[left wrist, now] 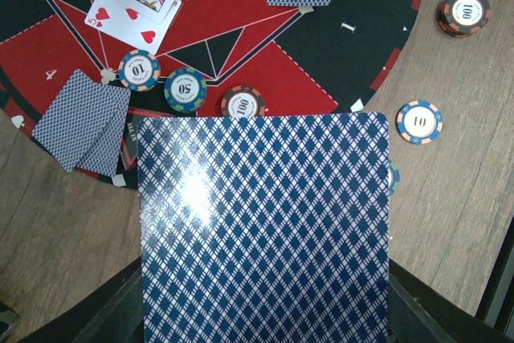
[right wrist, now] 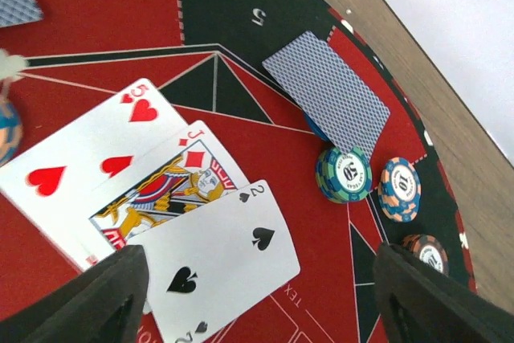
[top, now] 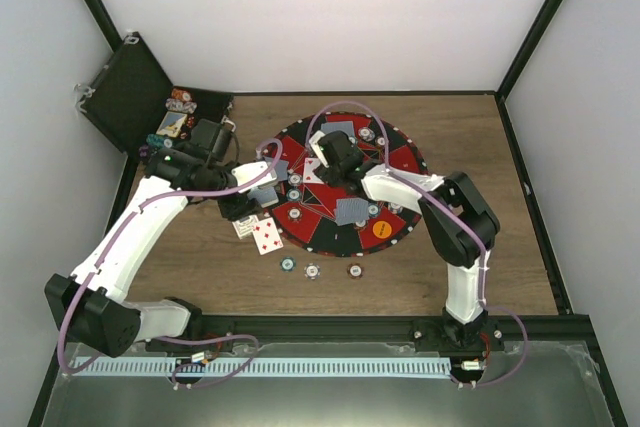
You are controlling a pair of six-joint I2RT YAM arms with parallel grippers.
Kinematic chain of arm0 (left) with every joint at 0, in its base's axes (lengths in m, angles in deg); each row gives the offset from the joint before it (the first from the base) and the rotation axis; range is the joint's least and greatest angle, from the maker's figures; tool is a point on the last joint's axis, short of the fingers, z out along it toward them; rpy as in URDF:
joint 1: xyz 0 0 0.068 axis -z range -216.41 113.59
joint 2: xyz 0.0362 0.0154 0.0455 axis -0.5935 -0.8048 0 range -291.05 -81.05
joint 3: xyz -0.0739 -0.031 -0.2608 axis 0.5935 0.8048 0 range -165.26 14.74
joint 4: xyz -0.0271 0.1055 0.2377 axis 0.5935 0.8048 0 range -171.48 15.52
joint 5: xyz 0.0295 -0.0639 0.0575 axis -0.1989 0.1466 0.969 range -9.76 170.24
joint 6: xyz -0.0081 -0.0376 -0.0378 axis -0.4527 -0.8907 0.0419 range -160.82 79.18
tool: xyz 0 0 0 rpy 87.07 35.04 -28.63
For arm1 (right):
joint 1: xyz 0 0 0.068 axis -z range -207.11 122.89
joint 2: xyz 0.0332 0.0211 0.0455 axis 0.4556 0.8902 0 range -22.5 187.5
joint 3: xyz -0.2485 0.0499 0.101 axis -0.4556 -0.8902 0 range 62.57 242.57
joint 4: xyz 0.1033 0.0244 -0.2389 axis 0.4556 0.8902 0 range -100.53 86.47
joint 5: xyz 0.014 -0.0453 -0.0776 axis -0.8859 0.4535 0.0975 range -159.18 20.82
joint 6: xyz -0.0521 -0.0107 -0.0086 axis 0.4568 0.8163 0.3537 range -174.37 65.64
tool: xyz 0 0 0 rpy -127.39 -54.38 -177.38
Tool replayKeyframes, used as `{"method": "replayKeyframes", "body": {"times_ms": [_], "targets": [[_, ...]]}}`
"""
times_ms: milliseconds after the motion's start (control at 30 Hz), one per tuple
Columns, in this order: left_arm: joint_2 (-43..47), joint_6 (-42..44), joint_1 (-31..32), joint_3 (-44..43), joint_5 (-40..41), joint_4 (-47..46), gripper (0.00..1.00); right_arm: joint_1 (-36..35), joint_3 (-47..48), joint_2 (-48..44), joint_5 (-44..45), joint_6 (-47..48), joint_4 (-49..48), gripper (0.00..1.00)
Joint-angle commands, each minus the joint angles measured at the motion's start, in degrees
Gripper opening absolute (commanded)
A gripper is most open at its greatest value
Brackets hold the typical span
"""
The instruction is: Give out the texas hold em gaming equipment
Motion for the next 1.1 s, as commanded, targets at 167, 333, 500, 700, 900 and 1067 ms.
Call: {"method": "replayKeyframes", "body": {"times_ms": [167,333,500,700,900,1067], "targets": [[-0.36,-0.06,0.15,-2.63,-2.19,0.97,0.04,-0.37,0.1,-6.38,-6.78,-9.24,6.93,0.91],[-0.44,-0.31,0.15,-2.44,-2.27,0.33,0.04,0.77,2.28,-12.94,-14.71,-24.27,11.03,1.0],[-0.49,-0.25,0.2,-2.28,-2.52,-0.15,0.04,4.81,2.19,-18.24,-39.7,-40.54,16.07,1.0],[-1.44,-0.17,0.36,-2.65,-3.39,-0.94,0.04,4.18,-0.88,-18.28,-57.34,-49.35,15.65,1.0],[-1.75,-0.36,0.83,-2.53,-3.96,-1.91,0.04,1.92,-4.86,-18.53,-67.42,-59.02,7.03,1.0],[-1.77,-0.33,1.03,-2.29,-3.95,-1.95,0.04,0.98,-6.34,-18.03,-71.37,-63.55,0.73,0.99]]}}
